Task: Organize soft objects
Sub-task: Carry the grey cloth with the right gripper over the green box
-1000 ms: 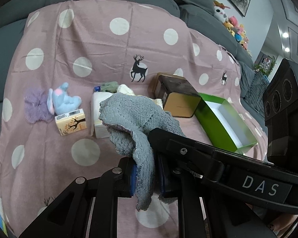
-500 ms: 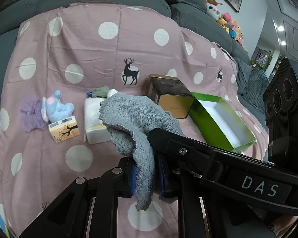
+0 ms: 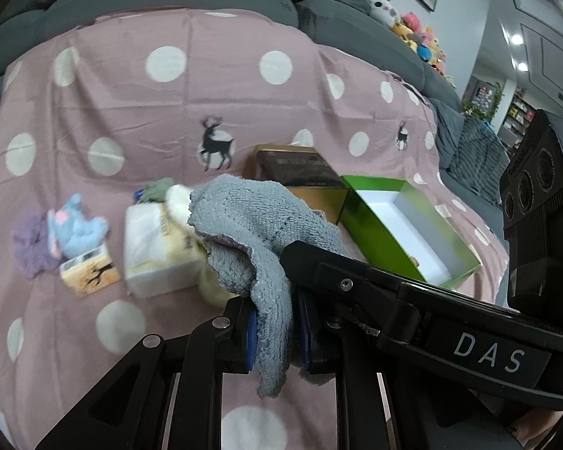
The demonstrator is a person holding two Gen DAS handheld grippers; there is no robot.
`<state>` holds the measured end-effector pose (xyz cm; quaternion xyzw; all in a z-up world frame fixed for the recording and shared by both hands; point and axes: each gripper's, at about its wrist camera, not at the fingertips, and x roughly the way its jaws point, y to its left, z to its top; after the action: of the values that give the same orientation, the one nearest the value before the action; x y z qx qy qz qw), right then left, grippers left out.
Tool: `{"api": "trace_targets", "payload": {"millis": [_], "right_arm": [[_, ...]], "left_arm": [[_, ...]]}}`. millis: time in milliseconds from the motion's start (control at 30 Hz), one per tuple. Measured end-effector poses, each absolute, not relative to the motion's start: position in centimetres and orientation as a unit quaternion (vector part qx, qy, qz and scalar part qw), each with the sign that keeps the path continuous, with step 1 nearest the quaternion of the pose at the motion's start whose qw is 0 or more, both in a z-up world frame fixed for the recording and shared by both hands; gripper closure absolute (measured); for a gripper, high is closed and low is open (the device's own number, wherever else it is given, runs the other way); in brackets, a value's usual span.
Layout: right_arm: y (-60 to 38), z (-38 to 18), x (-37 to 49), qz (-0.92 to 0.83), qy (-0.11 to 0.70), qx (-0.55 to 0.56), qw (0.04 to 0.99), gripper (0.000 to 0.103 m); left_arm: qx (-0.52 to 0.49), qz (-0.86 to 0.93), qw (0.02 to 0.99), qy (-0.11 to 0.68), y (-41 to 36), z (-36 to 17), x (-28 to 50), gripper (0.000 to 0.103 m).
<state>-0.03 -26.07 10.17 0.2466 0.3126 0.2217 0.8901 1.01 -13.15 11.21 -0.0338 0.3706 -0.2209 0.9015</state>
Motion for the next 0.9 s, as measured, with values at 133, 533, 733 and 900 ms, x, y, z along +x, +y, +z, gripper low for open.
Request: {"api": "trace_targets", "payload": {"millis": [133, 533, 733, 900], "right_arm": [[-28.7, 10.2, 1.2, 0.201, 0.301, 0.258, 0.896, 0.076], [-39.3, 10.8, 4.5, 0.075, 0.263, 0.287, 0.918, 0.076], [-45.3, 8.8, 4.3, 0.004, 0.249, 0.325, 0.912, 0.076], [-48.7, 6.4, 3.9, -0.038, 0.25, 0.366, 0.896, 0.077]], "left_arm": [[-0.022, -0.244, 0.898, 0.367, -15.9, 11.2, 2.9, 0.086], [-0.001, -0.336, 0.871, 0.358, -27.4, 11.1, 8.5, 0.086], [0.013, -0.392, 0.843, 0.368, -33.2, 9.3, 9.9, 0.086], [0.02, -0.417, 0.816, 0.401, -36.7, 7.2, 10.8, 0.086]]}}
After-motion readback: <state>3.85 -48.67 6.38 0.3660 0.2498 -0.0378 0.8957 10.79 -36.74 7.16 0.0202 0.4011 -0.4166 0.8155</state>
